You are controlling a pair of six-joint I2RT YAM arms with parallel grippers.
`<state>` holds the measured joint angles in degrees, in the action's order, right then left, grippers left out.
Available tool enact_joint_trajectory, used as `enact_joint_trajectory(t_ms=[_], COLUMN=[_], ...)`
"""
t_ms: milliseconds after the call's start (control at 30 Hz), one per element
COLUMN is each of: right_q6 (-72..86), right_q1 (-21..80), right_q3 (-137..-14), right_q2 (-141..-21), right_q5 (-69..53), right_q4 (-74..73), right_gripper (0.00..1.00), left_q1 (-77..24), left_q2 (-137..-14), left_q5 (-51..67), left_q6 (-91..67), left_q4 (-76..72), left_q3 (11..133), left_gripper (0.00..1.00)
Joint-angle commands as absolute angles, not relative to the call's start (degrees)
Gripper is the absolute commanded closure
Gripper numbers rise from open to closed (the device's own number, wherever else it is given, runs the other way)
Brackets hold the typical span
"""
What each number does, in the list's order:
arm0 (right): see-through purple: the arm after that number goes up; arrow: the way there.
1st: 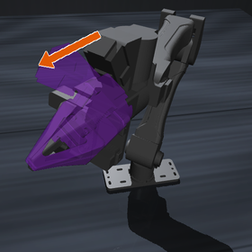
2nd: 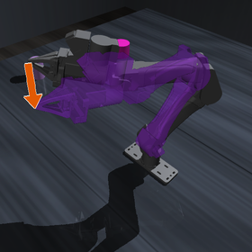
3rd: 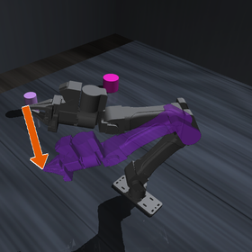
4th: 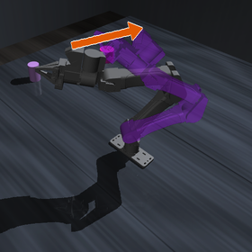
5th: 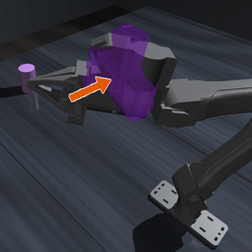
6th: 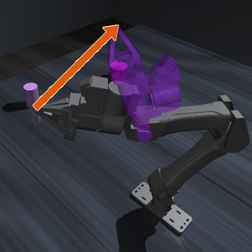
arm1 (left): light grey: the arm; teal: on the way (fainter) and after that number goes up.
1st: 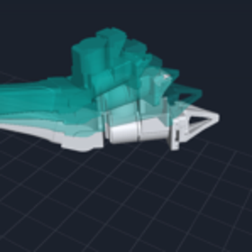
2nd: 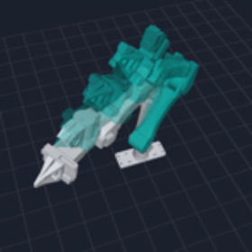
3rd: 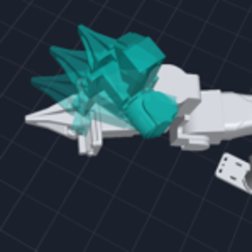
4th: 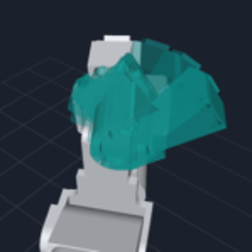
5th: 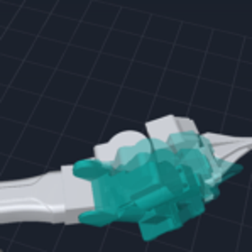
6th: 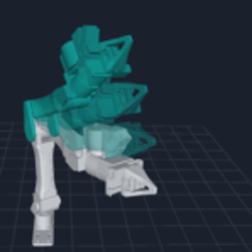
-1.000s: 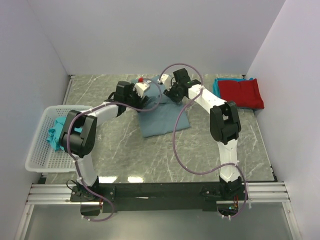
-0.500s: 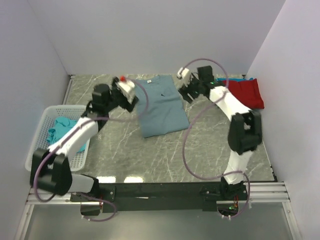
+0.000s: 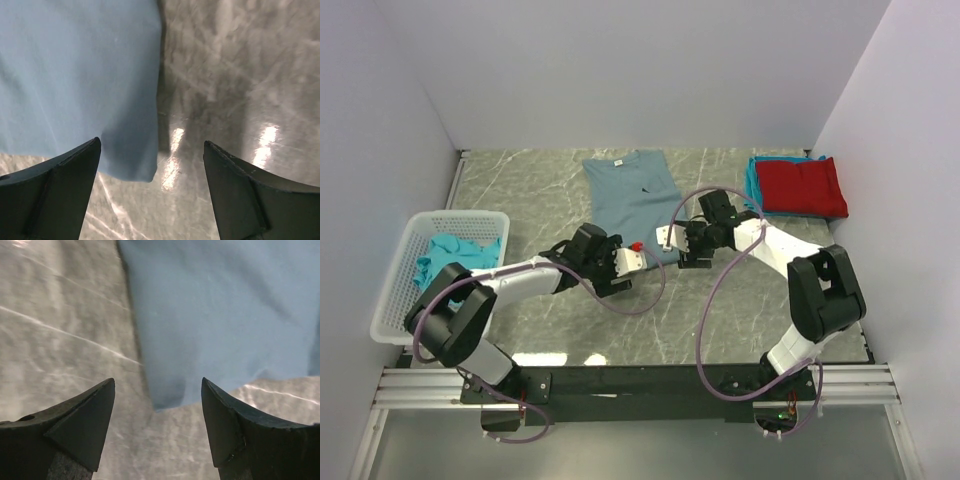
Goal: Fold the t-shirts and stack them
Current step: Fold the tshirt
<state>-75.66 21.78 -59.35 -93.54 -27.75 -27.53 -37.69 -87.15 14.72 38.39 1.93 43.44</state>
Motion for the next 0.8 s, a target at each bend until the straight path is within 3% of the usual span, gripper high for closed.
enact_joint_trajectory(t_ms=[0,133,367,433,500,600,633,700,733,767], right_q6=[-78.0,-79.5,-81.3,-81.6,-81.6,-80.7,-80.3,-78.6,-78.2,-78.2], right_q1=[23.0,24.2,25.8,26.0,26.6,27.3,27.4,27.5,27.9,27.9], right_q3=[-58.4,-58.3,-56.0,-55.8,-56.0,-56.4,-56.8,-58.4,-58.4,-58.3], right_q2=[-94.7,-97.0,-98.0,-99.0,-99.8,-101.3,-101.7,-102.5,-102.7,-102.5], right_q5=[-23.4,-20.1,-16.8,-16.0,-14.9,-13.5,-13.3,-12.7,-12.7,-12.8], right_q4=[-20.9,-19.5,-15.0,-14.3,-13.7,-12.6,-13.1,-14.1,-14.4,-14.5], right_gripper=[0.24,0.24,0.24,0.25,0.26,0.36,0.48,0.65,0.82,0.88], left_q1=[-37.9,-37.9,-36.4,-36.0,-35.5,-35.3,-35.3,-35.3,-35.3,-35.3], left_q2=[-88.9,-91.9,-92.5,-92.9,-94.0,-95.4,-95.6,-95.8,-95.5,-94.8], left_q5=[11.2,9.8,6.9,5.9,5.5,5.5,5.6,6.1,6.5,6.9], left_q6=[40.8,40.8,39.9,39.6,39.1,38.9,38.9,38.9,38.8,38.7], left_q4=[0.4,-2.0,-6.2,-7.1,-7.4,-7.3,-7.3,-6.7,-6.4,-6.1], left_q3=[43.9,43.8,42.1,42.3,42.6,43.0,42.9,43.1,43.0,42.9], left_gripper=[0.11,0.14,0.29,0.35,0.48,0.57,0.6,0.74,0.81,0.99])
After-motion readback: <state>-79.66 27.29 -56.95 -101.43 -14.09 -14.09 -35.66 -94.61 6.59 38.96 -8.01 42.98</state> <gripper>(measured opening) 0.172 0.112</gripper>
